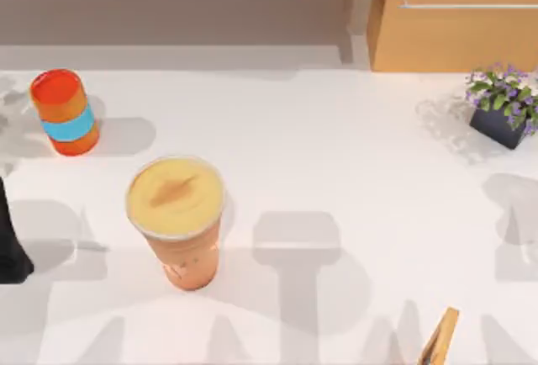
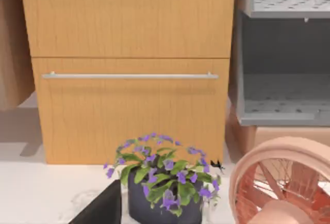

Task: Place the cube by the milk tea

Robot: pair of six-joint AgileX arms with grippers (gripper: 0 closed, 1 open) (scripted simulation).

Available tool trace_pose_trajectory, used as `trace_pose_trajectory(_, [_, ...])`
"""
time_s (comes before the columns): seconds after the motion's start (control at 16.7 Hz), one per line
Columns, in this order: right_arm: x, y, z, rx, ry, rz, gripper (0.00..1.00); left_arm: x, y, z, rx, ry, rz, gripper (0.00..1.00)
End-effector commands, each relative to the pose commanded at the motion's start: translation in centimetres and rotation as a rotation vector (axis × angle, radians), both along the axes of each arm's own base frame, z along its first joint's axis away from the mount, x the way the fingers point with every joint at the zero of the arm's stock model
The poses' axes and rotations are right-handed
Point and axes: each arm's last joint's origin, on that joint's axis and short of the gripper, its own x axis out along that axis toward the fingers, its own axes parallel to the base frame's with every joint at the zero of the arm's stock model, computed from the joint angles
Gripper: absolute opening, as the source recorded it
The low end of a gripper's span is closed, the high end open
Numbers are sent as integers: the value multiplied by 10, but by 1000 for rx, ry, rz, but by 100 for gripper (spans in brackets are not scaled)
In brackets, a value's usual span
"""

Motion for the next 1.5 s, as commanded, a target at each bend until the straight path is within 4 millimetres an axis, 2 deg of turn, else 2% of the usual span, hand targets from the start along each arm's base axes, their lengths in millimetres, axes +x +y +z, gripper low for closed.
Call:
trace_pose_trajectory(0.18, [0,0,0,0,0,0,100,0,0,3,0,-1,0,100])
trace_pose_trajectory(0.3, [0,0,0,0,0,0,100,1,-2,17,0,-6,-2,100])
trace_pose_trajectory(0.48, [0,0,0,0,0,0,100,7,-5,59,-2,-17,-5,100])
trace_pose_trajectory(0.66, [0,0,0,0,0,0,100,28,-13,115,-5,-23,-9,100])
trace_pose_trajectory(0.78, [0,0,0,0,0,0,100,54,-22,153,-7,-20,-12,100])
trace_pose_trajectory(0.9, [0,0,0,0,0,0,100,89,-36,185,-7,-14,-14,100])
trace_pose_trajectory(1.08, [0,0,0,0,0,0,100,150,-67,218,-4,-3,-16,100])
trace_pose_trajectory(1.32, [0,0,0,0,0,0,100,222,-115,231,0,5,-18,100])
trace_pose_trajectory(1.5, [0,0,0,0,0,0,100,256,-145,228,1,4,-19,100])
